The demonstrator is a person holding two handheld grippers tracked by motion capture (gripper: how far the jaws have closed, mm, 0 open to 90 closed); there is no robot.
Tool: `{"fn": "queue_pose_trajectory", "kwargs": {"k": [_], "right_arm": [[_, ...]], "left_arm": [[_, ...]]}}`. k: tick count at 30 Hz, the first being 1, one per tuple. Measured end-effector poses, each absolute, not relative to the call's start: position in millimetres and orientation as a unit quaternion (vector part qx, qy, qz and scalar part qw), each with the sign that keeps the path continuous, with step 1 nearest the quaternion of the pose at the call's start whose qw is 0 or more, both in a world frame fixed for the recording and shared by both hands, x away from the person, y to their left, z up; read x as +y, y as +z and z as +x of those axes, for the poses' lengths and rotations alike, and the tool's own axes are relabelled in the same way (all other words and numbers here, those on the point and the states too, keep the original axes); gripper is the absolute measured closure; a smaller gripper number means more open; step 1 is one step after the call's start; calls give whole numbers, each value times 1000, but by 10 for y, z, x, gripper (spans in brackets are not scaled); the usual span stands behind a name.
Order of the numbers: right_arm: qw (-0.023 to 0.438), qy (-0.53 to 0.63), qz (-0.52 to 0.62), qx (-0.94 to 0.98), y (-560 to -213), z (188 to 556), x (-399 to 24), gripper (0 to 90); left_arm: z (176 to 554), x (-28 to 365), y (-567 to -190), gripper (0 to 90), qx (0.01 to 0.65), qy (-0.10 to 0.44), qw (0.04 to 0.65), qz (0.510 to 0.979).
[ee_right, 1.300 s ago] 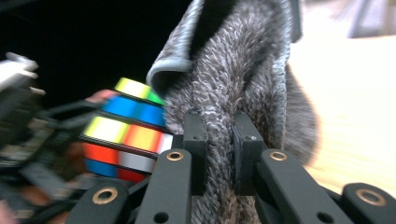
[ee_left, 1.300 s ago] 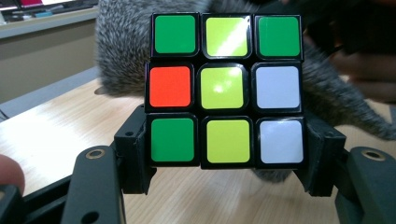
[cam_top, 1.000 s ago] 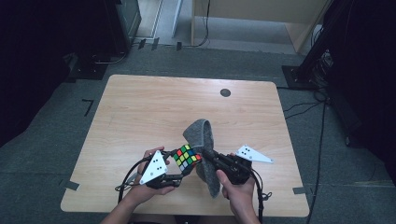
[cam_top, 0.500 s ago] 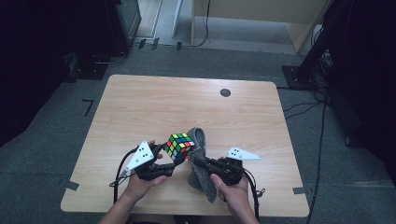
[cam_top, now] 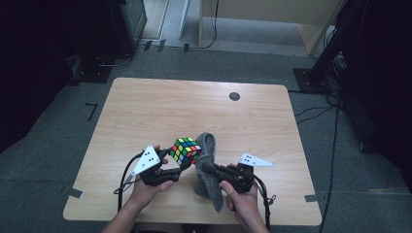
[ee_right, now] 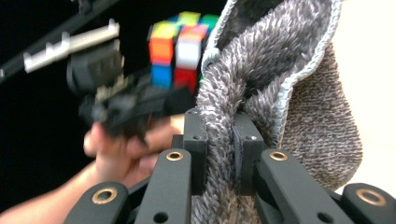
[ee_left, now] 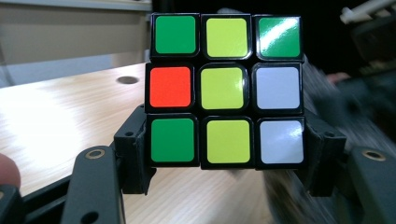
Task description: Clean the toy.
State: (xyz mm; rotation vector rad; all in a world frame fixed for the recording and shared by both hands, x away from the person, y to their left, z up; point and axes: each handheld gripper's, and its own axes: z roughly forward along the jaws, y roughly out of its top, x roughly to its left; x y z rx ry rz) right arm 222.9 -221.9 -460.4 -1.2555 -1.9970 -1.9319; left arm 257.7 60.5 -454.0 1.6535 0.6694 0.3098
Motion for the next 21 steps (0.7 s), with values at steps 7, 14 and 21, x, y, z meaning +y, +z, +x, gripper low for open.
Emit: {"fn": "queue_pose_trajectory", "kwargs": {"k": [7, 14, 21], "right_arm": [[22, -615, -402, -678, -4622, 2210, -2119, 799], [-11, -674, -413, -612, -4488, 2197, -2376, 799], [20, -644, -401, -651, -4622, 2223, -2237, 793]], "left_arm": [[2580, 654, -4490, 343, 285, 102, 642, 705], [2579, 547, -4562, 342, 267, 84, 617, 735], [2608, 621, -4528, 342, 282, 75, 634, 716]]}}
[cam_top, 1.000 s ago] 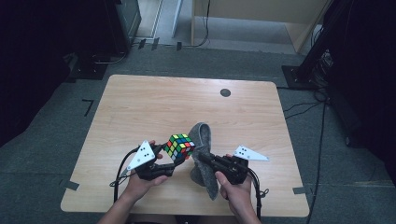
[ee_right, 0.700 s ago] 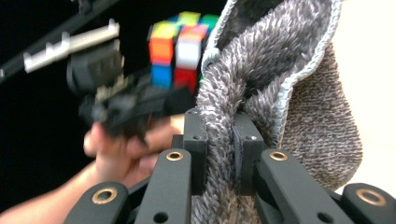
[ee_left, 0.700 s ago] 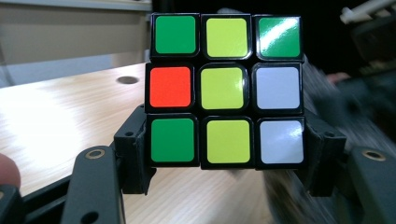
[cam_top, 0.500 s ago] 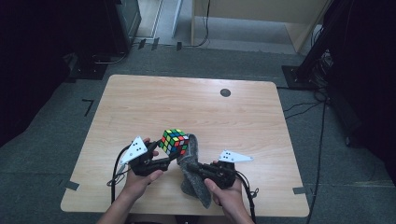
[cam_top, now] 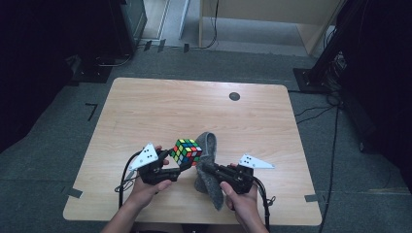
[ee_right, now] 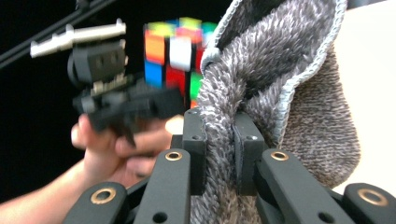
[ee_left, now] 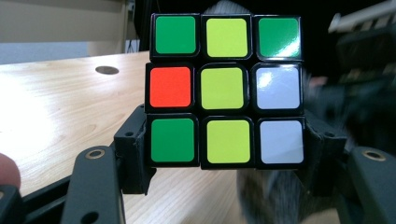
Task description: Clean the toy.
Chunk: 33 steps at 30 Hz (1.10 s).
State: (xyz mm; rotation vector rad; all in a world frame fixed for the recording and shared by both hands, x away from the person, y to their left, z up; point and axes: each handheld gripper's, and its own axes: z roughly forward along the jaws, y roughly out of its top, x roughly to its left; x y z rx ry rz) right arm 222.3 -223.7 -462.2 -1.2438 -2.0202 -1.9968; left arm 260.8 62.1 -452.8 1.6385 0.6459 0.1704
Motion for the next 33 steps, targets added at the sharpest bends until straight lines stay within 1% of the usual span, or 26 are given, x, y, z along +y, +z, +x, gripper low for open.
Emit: {"fn": "queue_pose_trajectory", "kwargs": {"k": [2, 6, 9, 12, 16, 22, 28, 31, 33], "right_arm": [[16, -640, -398, -657, -4620, 2215, -2201, 792], [-9, -658, -392, -642, -4533, 2180, -2255, 793], [-14, -649, -392, -652, -4542, 2181, -2250, 795], [-30, -615, -394, -683, -4625, 2175, -2134, 798], [-12, -613, -378, -694, -4685, 2155, -1967, 803], [-28, -622, -355, -698, -4636, 2079, -1854, 807], [-93, -621, -353, -693, -4588, 2045, -1926, 816], [-110, -625, -378, -675, -4586, 2056, -1996, 821], [-106, -623, -387, -672, -4596, 2069, -2007, 820]], "left_arm": [[2610, 628, -4528, 342, 284, 76, 634, 716], [2610, 618, -4536, 342, 289, 89, 625, 720], [2607, 641, -4501, 342, 305, 97, 632, 706], [2591, 655, -4456, 342, 317, 105, 645, 687], [2558, 616, -4426, 342, 318, 100, 660, 673], [2504, 495, -4449, 342, 299, 88, 656, 687], [2541, 556, -4445, 342, 310, 86, 660, 679], [2553, 592, -4436, 342, 315, 84, 663, 674], [2554, 576, -4442, 342, 314, 78, 662, 676]]}}
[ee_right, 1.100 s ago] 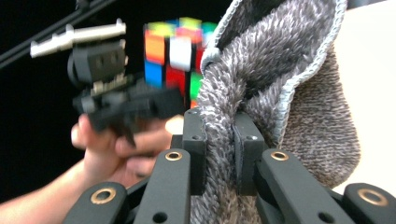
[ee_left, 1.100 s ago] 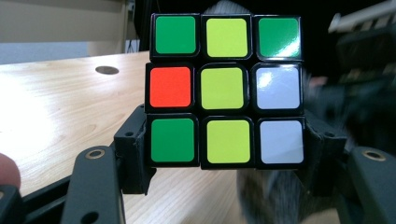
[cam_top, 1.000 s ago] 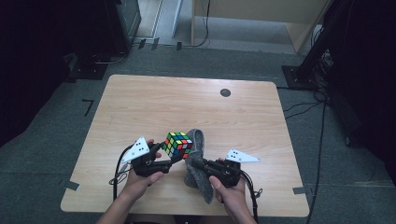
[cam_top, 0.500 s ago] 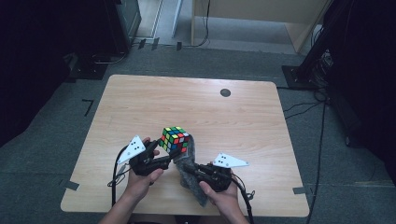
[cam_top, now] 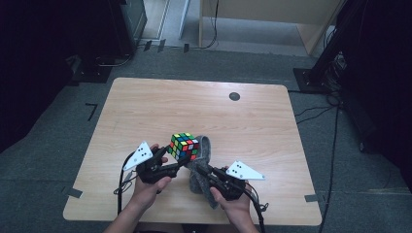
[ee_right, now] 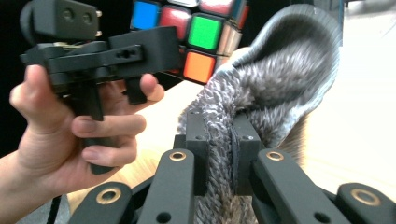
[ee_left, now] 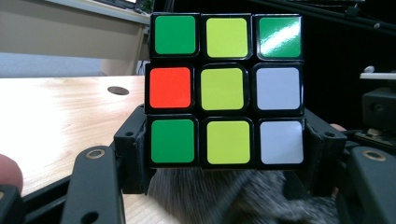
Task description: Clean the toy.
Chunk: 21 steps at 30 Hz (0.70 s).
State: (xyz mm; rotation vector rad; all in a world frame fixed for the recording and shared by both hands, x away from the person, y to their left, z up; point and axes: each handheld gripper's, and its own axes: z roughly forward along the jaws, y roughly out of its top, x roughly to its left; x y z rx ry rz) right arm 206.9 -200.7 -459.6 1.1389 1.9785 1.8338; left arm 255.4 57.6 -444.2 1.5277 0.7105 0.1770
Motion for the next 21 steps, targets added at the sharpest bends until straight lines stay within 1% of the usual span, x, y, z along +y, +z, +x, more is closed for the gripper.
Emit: {"fn": "queue_pose_trajectory", "kwargs": {"k": [5, 7, 8, 11, 13, 18, 21], "right_arm": [[80, 618, 357, 696, -4613, 2035, -1869, 811], [54, 628, 355, 690, -4612, 2047, -1870, 807], [55, 630, 358, 687, -4606, 2057, -1888, 809], [78, 629, 376, 676, -4591, 2082, -1990, 813], [84, 634, 395, 659, -4591, 2100, -2056, 813], [83, 621, 384, 678, -4601, 2073, -1952, 806], [67, 620, 381, 682, -4621, 2080, -1936, 808]], "left_arm": [[2524, 511, -4457, 342, 302, 75, 656, 688], [2527, 531, -4458, 342, 304, 78, 654, 688], [2534, 549, -4456, 342, 307, 79, 654, 687], [2558, 598, -4448, 342, 316, 80, 657, 680], [2548, 583, -4444, 342, 315, 84, 653, 683], [2514, 506, -4451, 342, 310, 87, 649, 689], [2540, 561, -4458, 341, 319, 80, 653, 682]]}}
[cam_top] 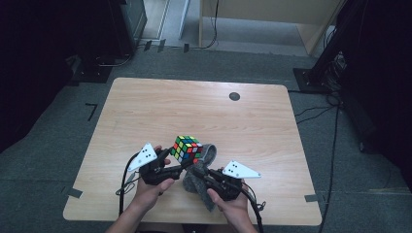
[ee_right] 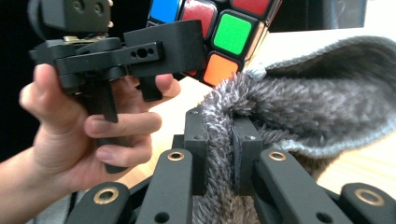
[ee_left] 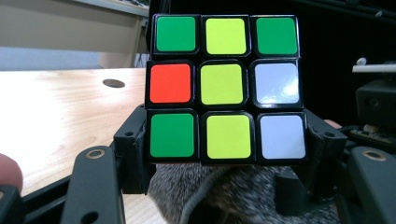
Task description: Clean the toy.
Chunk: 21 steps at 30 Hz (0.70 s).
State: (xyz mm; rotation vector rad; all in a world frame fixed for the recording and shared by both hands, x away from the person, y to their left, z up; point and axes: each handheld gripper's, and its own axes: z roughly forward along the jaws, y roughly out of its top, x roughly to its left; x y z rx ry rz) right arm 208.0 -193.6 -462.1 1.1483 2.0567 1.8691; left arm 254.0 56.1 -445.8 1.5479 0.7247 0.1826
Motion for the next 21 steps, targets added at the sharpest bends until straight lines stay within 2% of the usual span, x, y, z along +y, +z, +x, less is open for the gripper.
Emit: {"fn": "queue_pose_trajectory", "kwargs": {"k": [5, 9, 17, 21], "right_arm": [[36, 611, 368, 700, -4661, 2086, -1842, 809], [60, 613, 359, 701, -4619, 2059, -1835, 811], [102, 621, 414, 657, -4586, 2132, -2132, 820], [120, 643, 423, 628, -4465, 2124, -2300, 821]], "left_arm": [[2530, 538, -4447, 341, 315, 72, 661, 677], [2500, 494, -4456, 342, 307, 84, 652, 688], [2541, 599, -4437, 343, 309, 89, 655, 684], [2499, 550, -4456, 342, 272, 114, 638, 712]]}}
